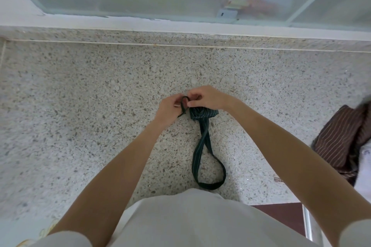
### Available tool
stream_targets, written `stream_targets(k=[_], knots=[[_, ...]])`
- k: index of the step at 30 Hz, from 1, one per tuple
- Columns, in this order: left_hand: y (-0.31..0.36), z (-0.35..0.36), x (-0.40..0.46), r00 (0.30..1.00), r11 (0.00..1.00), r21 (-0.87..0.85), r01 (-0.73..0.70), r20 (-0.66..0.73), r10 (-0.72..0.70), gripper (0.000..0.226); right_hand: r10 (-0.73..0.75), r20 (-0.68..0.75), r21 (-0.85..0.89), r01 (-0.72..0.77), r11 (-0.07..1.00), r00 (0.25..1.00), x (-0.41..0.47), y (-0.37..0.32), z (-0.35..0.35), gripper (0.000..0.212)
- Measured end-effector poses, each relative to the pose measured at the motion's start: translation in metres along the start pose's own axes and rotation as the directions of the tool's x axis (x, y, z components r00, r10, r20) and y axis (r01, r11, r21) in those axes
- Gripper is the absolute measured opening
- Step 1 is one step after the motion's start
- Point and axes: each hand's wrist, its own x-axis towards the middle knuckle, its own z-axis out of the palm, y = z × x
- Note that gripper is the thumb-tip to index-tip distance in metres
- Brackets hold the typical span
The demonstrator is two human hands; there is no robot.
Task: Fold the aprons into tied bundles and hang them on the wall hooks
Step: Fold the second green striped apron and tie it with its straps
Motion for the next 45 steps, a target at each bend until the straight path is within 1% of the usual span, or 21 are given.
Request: stream_targets(k=[4,5,6,7,8,9,10,13,15,19,22,25,27,29,30,31,35,37,39,42,45], knots=[[-0.005,-0.001,0.002,0.999,0.996,0.079,-0.04,-0.033,0.043,0.014,-0.063,-0.106,-0.212,0.04,0.976,0.992,0.004,-0.003,0.002,0.011],[-0.004,-0.001,0.003,0.998,0.995,0.092,-0.047,-0.028,0.049,0.011,-0.095,-0.144,-0.313,0.046,0.949,0.985,0.005,-0.004,0.005,0.012],[-0.003,-0.002,0.003,0.999,0.994,0.099,-0.045,-0.022,0.048,0.007,-0.175,-0.181,-0.458,0.074,0.886,0.968,0.006,-0.004,0.011,0.015],[-0.003,-0.003,0.003,0.999,0.995,0.093,-0.041,-0.021,0.043,0.003,-0.296,-0.201,-0.616,0.115,0.78,0.934,0.007,-0.002,0.017,0.018],[-0.004,-0.004,0.003,0.999,0.997,0.074,-0.029,-0.021,0.031,0.003,-0.417,-0.205,-0.734,0.143,0.664,0.885,0.006,0.001,0.023,0.02],[-0.006,-0.006,0.003,1.0,0.999,0.047,-0.015,-0.016,0.016,0.004,-0.499,-0.205,-0.798,0.151,0.584,0.842,0.004,0.004,0.027,0.022],[-0.007,-0.008,0.003,1.0,1.0,0.013,-0.002,-0.006,0.002,0.004,-0.539,-0.212,-0.826,0.145,0.545,0.815,0.002,0.007,0.03,0.022],[-0.011,-0.014,0.001,1.0,0.997,-0.072,0.002,0.031,0.001,0.01,-0.573,-0.216,-0.861,0.123,0.494,0.791,0.0,0.011,0.035,0.015],[-0.011,-0.016,0.001,0.999,0.999,-0.039,-0.021,0.041,0.023,0.011,-0.601,-0.222,-0.876,0.113,0.468,0.768,0.0,0.011,0.037,0.015],[-0.009,-0.018,0.002,0.994,0.996,0.004,-0.093,0.059,0.093,0.022,-0.617,-0.257,-0.821,0.168,0.545,0.743,0.004,0.017,0.039,0.015],[-0.007,-0.024,0.002,0.99,0.992,0.061,-0.108,0.093,0.102,0.019,-0.61,-0.298,-0.761,0.204,0.616,0.734,0.005,0.021,0.04,0.017],[-0.005,-0.029,0.001,0.992,0.984,0.141,-0.107,0.083,0.096,0.01,-0.554,-0.418,-0.597,0.243,0.765,0.72,0.003,0.021,0.047,0.01],[-0.005,-0.027,0.001,0.99,0.946,0.294,-0.135,0.087,0.114,0.004,-0.488,-0.507,-0.496,0.223,0.84,0.711,0.001,0.019,0.053,0.009],[-0.003,-0.022,0.001,0.982,0.821,0.54,-0.185,0.128,0.137,0.015,-0.433,-0.559,-0.424,0.205,0.882,0.707,0.0,0.016,0.058,0.01],[-0.003,-0.02,0.001,0.98,0.761,0.618,-0.197,0.13,0.148,0.019,-0.412,-0.578,-0.386,0.208,0.899,0.704,0.001,0.015,0.059,0.01],[-0.002,-0.019,0.0,0.981,0.744,0.64,-0.192,0.111,0.158,0.02,-0.391,-0.594,-0.348,0.214,0.913,0.703,0.001,0.013,0.059,0.012],[0.0,-0.019,-0.006,0.976,0.849,0.495,-0.184,-0.009,0.217,0.011,-0.331,-0.648,-0.263,0.206,0.943,0.686,0.001,0.017,0.059,0.015],[0.002,-0.02,-0.006,0.978,0.871,0.457,-0.179,-0.013,0.207,0.01,-0.32,-0.649,-0.262,0.192,0.946,0.691,0.0,0.018,0.06,0.015],[0.003,-0.022,-0.004,0.984,0.854,0.49,-0.174,0.056,0.168,0.014,-0.326,-0.623,-0.293,0.174,0.94,0.712,0.0,0.017,0.06,0.016],[-0.003,-0.026,-0.001,0.974,0.768,0.602,-0.221,0.176,0.143,0.02,-0.317,-0.545,-0.315,0.161,0.935,0.776,0.001,0.016,0.057,0.017],[-0.008,-0.031,0.0,0.965,0.668,0.698,-0.257,0.222,0.14,0.027,-0.311,-0.423,-0.312,0.185,0.932,0.851,0.002,0.014,0.047,0.017]])
